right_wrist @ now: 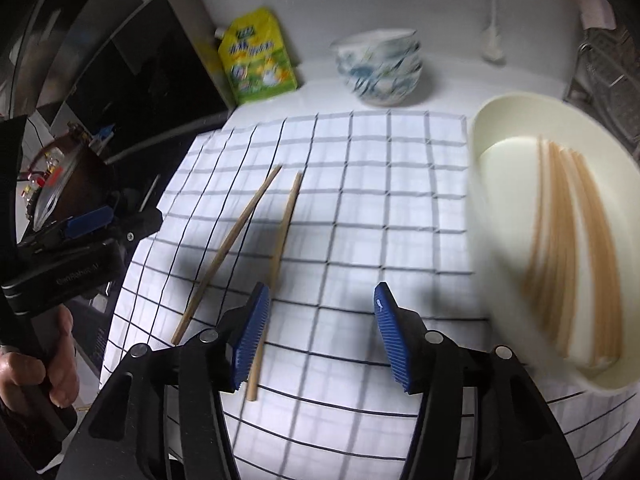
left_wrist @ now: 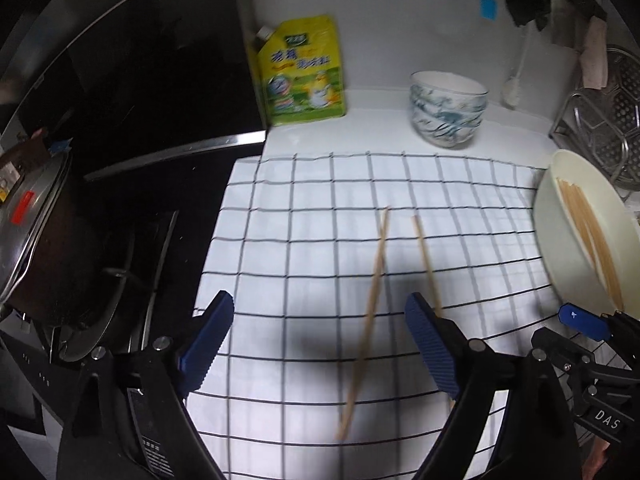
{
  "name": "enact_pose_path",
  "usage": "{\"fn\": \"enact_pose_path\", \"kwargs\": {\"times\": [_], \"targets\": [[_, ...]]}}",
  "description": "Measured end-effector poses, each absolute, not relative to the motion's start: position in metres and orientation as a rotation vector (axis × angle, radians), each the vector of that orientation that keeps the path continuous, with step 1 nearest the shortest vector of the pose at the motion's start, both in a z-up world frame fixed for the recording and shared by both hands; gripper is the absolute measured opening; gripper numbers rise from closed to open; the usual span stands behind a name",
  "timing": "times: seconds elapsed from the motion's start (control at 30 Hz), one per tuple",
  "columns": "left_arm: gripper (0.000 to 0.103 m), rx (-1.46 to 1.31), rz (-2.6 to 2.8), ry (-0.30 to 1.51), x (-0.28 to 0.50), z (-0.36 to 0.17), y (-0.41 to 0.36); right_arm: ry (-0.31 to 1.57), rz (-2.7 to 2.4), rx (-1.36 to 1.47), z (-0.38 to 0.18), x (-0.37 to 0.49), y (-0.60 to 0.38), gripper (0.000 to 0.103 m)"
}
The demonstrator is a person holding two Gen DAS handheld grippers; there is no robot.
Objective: Organize utensils
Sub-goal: 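Move both open grippers back to the last two chopsticks on the cloth, then close the right gripper on one chopstick while the left gripper closes on the other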
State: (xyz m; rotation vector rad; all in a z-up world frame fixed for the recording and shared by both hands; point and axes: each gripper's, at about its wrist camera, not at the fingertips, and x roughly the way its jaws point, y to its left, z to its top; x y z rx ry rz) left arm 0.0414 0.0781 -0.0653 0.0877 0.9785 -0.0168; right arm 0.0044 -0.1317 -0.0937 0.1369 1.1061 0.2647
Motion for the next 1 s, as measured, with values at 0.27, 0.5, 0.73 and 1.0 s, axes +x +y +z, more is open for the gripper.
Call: {"fn": "enact_pose_path", "kwargs": {"times": [0.27, 0.5, 0.73, 1.0], "targets": [[0.087, 0.133, -0.073, 1.026, 0.042, -0.098, 0.099, 1.143, 0.264, 0.11, -0.129, 0.015, -0.093, 0.053], [0.087, 0.133, -0.106, 1.044, 0.047, -0.117, 0.102, 1.123, 0.188, 0.009, -0.146, 0.019, -0.073, 0.053], [0.087, 0.122, -0.121, 1.048, 0.052, -0.123, 0.108, 1.074, 0.136, -0.069, -0.154, 0.016, -0.065, 0.037], [0.087, 0.14, -0.158, 1.045, 0.057, -0.132, 0.089, 1.066, 0.087, -0.028, -0.153, 0.016, -0.088, 0.006]]}}
